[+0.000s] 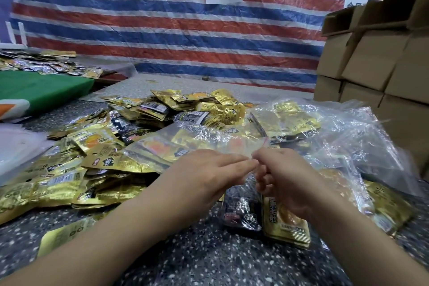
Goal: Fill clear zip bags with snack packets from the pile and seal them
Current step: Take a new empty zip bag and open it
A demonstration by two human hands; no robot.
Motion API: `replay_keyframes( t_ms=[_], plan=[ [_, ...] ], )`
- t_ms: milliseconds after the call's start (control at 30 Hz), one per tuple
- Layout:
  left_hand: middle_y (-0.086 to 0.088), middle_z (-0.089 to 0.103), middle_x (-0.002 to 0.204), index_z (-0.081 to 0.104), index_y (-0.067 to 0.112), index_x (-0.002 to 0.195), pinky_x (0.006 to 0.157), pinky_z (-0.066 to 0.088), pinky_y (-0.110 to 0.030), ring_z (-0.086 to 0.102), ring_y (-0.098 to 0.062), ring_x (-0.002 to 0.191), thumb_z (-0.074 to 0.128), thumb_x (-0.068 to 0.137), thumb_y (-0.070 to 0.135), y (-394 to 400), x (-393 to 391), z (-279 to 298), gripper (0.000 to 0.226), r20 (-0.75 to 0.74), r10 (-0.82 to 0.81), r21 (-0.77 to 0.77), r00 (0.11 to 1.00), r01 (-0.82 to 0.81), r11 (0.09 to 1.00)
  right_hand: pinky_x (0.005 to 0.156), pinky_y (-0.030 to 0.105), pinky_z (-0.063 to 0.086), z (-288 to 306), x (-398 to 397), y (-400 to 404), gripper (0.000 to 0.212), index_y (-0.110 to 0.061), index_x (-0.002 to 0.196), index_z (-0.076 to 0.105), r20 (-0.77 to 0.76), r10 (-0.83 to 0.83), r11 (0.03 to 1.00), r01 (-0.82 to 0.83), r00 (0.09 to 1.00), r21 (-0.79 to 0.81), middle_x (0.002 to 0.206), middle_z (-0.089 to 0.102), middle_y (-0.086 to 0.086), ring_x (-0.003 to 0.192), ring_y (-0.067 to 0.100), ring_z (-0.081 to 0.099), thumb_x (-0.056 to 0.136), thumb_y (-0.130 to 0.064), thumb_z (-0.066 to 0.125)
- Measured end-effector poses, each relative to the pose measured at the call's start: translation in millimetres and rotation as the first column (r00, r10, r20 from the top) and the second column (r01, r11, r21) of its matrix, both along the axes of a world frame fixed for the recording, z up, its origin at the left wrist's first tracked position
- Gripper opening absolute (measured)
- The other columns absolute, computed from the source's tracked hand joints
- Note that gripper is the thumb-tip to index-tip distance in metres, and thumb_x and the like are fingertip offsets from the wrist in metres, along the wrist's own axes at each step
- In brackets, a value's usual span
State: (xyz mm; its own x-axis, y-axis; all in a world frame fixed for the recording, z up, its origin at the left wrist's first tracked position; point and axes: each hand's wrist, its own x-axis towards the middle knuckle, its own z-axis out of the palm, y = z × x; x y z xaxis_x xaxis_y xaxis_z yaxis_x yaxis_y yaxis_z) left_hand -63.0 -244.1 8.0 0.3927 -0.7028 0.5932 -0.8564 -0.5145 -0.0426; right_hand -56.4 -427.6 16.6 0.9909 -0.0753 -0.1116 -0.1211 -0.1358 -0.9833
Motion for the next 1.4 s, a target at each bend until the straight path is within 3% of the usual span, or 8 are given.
replay_keyframes(
  t_ms=[167,267,400,533,633,1067,1267,1400],
  plan=[
    [0.012,0.061,0.127,0.054,0.019,0.138,0.09,0.035,-0.004,0.054,0.0,0.112,0.034,0.097,0.053,0,-6,-9,0.057,-0.23,-0.011,-0.263,0.973,-0.051,0.963,0.042,0.022,0.04,-2,-3,1,0.033,-0.011,0.064,0.063,0.285,0.011,0.996,-0.035,0.958,0.08,0.051,0.053,0.001,0.043,0.012,0.051,0.098,-0.013,0.059],
    [0.015,0.062,0.102,0.065,0.016,0.117,0.079,0.045,-0.016,0.058,0.0,0.091,0.044,0.096,0.045,-3,-4,-9,0.042,-0.184,0.025,-0.454,0.983,-0.108,0.884,0.047,0.02,0.047,0,-8,4,0.029,-0.015,0.072,0.071,0.508,-0.007,1.0,0.021,0.861,-0.021,0.055,0.062,-0.001,0.049,0.009,0.057,0.099,-0.016,0.059],
    [0.008,0.054,0.077,0.057,0.016,0.084,0.063,0.041,-0.021,0.051,-0.008,0.071,0.051,0.096,0.037,-4,-1,-6,0.024,-0.154,0.012,-0.6,0.988,-0.103,0.794,0.054,0.032,0.053,-4,-17,12,0.012,-0.026,0.085,0.066,0.754,0.13,0.909,0.226,0.644,-0.349,0.065,0.064,-0.006,0.058,0.012,0.063,0.095,-0.019,0.064],
    [0.006,0.053,0.066,0.058,0.019,0.075,0.057,0.042,-0.03,0.05,-0.012,0.063,0.05,0.096,0.044,-3,4,-10,0.033,-0.331,-0.055,-0.561,0.942,-0.15,0.814,0.058,0.049,0.05,-11,-19,20,0.016,-0.026,0.082,0.058,0.697,0.21,0.919,0.103,0.686,-0.379,0.066,0.062,0.002,0.061,0.023,0.061,0.092,-0.017,0.065],
    [0.005,0.055,0.064,0.059,0.025,0.074,0.055,0.04,-0.025,0.051,-0.009,0.061,0.053,0.094,0.041,-1,9,-15,0.026,-0.424,-0.07,-0.512,0.903,-0.175,0.841,0.052,0.021,0.046,-10,-18,18,0.019,-0.026,0.076,0.063,0.625,0.243,0.91,0.048,0.742,-0.411,0.067,0.063,-0.006,0.06,0.007,0.056,0.092,-0.016,0.066],
    [0.002,0.052,0.063,0.056,0.011,0.071,0.054,0.038,-0.027,0.046,-0.012,0.06,0.068,0.084,0.038,6,14,-17,0.033,-0.304,-0.073,-0.412,0.95,-0.062,0.909,0.067,0.037,0.053,-1,-20,18,0.015,-0.014,0.079,0.073,0.463,0.259,0.95,-0.138,0.848,-0.28,0.073,0.071,0.006,0.067,0.012,0.062,0.092,-0.012,0.066],
    [0.007,0.05,0.056,0.055,0.012,0.063,0.049,0.033,-0.019,0.043,-0.005,0.053,0.071,0.075,0.05,7,10,-14,0.042,-0.268,-0.121,-0.449,0.956,-0.013,0.893,0.068,0.032,0.051,1,-25,18,0.014,-0.007,0.078,0.074,0.409,0.308,0.95,-0.252,0.859,-0.185,0.076,0.072,0.017,0.069,0.016,0.063,0.09,-0.009,0.067],
    [0.01,0.045,0.054,0.056,0.012,0.06,0.048,0.03,-0.02,0.039,-0.005,0.051,0.077,0.077,0.033,7,11,-15,0.035,-0.262,-0.082,-0.421,0.961,-0.037,0.906,0.063,0.022,0.049,0,-24,19,0.018,-0.01,0.075,0.075,0.379,0.33,0.943,-0.281,0.865,-0.179,0.066,0.069,0.006,0.065,0.009,0.061,0.091,-0.006,0.066]
  ],
)
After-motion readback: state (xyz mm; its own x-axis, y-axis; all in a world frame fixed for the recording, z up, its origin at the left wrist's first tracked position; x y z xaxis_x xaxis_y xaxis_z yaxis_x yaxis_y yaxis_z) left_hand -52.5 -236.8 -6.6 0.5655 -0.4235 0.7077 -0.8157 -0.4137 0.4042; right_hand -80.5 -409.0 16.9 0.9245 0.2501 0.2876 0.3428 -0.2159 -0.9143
